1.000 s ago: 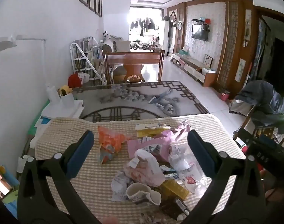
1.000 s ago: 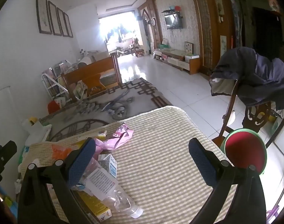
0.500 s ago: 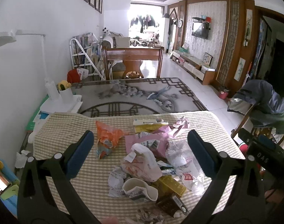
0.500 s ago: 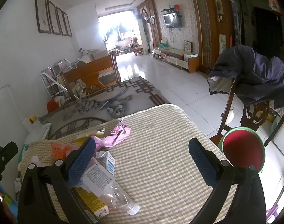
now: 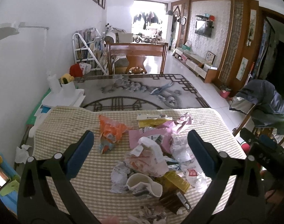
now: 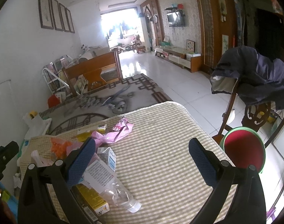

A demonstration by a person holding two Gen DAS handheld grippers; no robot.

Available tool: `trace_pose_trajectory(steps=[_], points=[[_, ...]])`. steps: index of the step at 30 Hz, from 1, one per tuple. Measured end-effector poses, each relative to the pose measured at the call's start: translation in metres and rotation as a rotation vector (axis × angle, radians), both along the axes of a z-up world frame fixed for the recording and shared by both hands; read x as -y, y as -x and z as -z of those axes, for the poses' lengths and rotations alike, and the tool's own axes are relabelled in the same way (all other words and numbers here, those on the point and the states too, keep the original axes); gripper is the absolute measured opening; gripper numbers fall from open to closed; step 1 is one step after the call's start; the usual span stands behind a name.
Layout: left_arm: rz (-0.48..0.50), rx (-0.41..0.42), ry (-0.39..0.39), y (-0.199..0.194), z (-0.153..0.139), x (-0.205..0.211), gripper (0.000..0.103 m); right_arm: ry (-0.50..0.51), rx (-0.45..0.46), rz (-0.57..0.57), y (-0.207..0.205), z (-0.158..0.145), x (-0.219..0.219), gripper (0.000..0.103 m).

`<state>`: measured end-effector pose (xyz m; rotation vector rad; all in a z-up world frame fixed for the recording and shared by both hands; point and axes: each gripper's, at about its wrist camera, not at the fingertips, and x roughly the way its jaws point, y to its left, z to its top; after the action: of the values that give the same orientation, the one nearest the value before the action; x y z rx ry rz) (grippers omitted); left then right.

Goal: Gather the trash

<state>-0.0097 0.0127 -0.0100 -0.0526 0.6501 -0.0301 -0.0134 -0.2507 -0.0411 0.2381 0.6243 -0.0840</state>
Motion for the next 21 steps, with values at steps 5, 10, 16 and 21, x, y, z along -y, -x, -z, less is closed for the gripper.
trace_pose_trajectory(steps=[5,10,16,21], points=[[0.0,-0.005,0.003,-0.001,0.0016,-0.0018,0.098,-0.001,-0.015,-0.004,-0.0029,0.0016,-0.0036,0.096],[-0.009,-0.014,0.0,-0.0018,0.004,-0.0036,0.098,0.003,-0.021,-0.01,-0.004,0.0025,-0.0044,0.096],[-0.004,-0.017,-0.001,-0.0026,0.0061,-0.0039,0.098,0.002,-0.038,-0.014,-0.0061,0.0065,-0.0045,0.096],[-0.002,-0.027,-0.006,-0.0041,0.0094,-0.0011,0.098,0.002,-0.05,-0.018,-0.0074,0.0101,-0.0042,0.096]])
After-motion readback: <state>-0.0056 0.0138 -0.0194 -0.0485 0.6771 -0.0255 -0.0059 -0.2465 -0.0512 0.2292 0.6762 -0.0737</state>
